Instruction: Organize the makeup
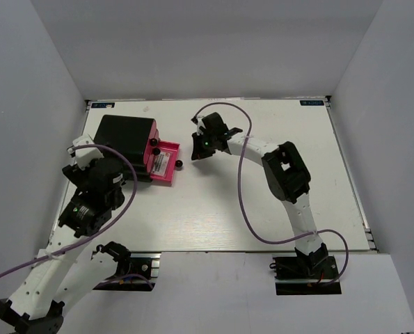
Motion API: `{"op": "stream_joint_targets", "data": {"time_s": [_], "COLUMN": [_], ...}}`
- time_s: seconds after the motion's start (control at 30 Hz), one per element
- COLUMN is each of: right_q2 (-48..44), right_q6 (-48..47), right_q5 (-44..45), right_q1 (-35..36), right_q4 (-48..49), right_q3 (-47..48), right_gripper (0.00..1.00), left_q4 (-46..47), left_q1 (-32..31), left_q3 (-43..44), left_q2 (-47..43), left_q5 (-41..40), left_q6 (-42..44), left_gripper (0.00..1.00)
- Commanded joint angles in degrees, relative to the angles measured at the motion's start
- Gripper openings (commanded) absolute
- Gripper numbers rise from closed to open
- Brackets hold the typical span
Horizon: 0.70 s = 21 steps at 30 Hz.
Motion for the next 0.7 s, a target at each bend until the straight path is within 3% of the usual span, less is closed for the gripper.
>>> {"op": "stream_joint_targets", "data": {"time_s": [0.0, 0.23, 0.37, 0.67], "right_q2": [1.4, 10.54, 12.57, 15.12], "right_q6": [1.35, 1.43, 1.78, 4.24], "right_q5": [3.65, 2.6, 1.11, -2.58], "right_q1": [0.82, 2.49, 3.2, 3.99], "right_q4": [-0.8, -2.65, -0.98, 1.74], "right_q3": [6.33, 18.28, 20.32, 22.51], "right_gripper": [0.0, 0.0, 0.0, 0.0], "left_q4": [1.81, 6.21, 7.79, 8.41], "left_q1": [0.14, 0.14, 0.14, 0.14], "left_q3": [-2.77, -7.7, -8.66, -9.02], "left_q2": [3.32, 0.33, -0.29, -0.2], "left_q5": [-4.82, -0.43, 4.75, 7.05], "left_q6": [1.45, 2.33, 4.88, 4.97], "left_gripper": [0.94, 0.94, 0.94, 0.95]}}
